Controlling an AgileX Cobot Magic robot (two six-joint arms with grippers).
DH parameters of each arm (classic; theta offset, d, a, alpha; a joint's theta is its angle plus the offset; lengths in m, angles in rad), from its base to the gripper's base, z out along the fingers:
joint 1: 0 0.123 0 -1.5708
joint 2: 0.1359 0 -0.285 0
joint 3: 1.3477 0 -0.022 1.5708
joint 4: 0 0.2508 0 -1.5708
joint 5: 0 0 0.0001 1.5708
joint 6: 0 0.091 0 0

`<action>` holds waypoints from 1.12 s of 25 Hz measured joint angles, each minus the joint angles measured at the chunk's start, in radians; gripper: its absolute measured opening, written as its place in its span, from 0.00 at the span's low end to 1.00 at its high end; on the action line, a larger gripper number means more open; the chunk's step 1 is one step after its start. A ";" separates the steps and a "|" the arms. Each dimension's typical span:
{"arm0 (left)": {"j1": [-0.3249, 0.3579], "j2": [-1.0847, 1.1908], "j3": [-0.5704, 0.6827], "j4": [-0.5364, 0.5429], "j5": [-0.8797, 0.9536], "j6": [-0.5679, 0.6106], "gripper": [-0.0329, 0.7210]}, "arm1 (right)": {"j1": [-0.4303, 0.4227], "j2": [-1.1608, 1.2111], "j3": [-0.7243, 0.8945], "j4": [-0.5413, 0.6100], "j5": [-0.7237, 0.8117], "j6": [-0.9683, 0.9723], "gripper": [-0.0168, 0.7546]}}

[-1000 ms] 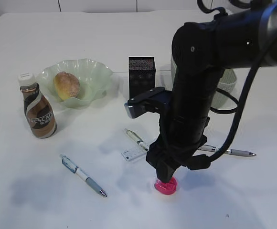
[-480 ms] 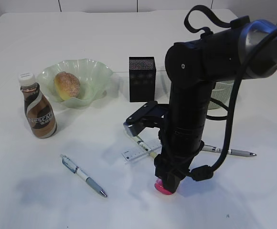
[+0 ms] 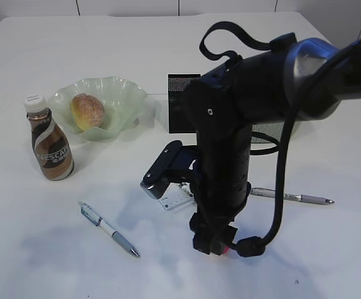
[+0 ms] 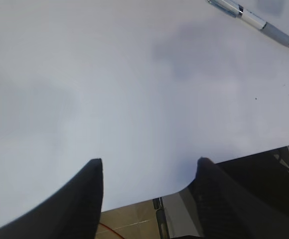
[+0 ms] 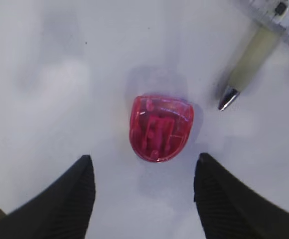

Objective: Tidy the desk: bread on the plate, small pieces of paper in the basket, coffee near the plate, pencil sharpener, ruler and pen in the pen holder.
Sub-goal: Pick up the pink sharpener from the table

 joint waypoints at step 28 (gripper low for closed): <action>0.000 0.000 0.000 0.000 -0.002 0.000 0.57 | 0.007 0.065 0.000 -0.003 -0.110 0.151 0.73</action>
